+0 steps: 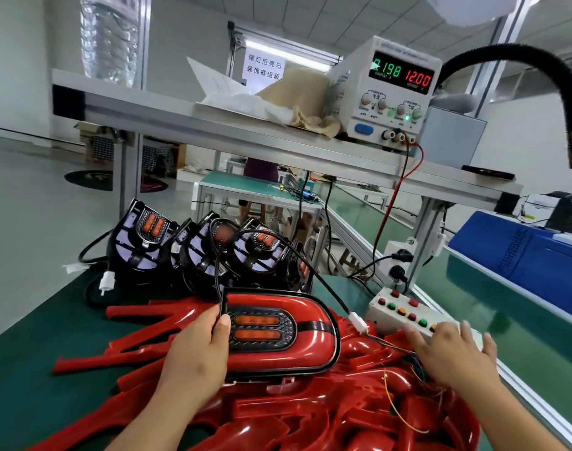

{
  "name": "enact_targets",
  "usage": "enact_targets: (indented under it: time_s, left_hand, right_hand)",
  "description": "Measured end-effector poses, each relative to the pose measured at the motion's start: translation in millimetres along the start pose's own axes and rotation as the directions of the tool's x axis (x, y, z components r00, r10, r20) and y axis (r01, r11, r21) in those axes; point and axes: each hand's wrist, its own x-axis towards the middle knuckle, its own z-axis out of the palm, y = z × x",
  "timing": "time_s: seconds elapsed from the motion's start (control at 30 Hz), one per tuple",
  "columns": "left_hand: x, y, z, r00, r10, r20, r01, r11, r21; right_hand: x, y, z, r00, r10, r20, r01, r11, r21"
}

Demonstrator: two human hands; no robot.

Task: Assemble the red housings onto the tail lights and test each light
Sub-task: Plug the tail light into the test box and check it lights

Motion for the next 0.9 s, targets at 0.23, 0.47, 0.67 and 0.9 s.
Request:
enact_targets:
  time_s: [0.23,0.47,0.67,0.9]
  left_hand:
    - [-1.3,0.9,-1.2,1.000,-0.005,0.029,0.005,1.000,-0.001]
    - [2.3,-1.5,-1.5,0.999,0.051,-0.005,-0.051,0.998,0.024]
    - [3.1,-7.2,1.9,0.999,0.047,-0.019,-0.047,0.999,0.025]
    - [2.0,-5.2,1.0,0.999,0.037,-0.004,-0.037,0.999,0.026]
  right_hand:
    - [19.1,-42.7,-1.1,0.971,-0.231,0.067,0.226,0.972,0.070]
    - [23.5,-49.2,0.3,0.965,-0.229,0.129,0.226,0.973,0.039]
    - [22.0,-48.5,2.2,0.971,-0.207,0.116,0.202,0.978,0.055]
    - [22.8,-49.2,0.8,0.957,-0.239,0.165,0.242,0.970,-0.001]
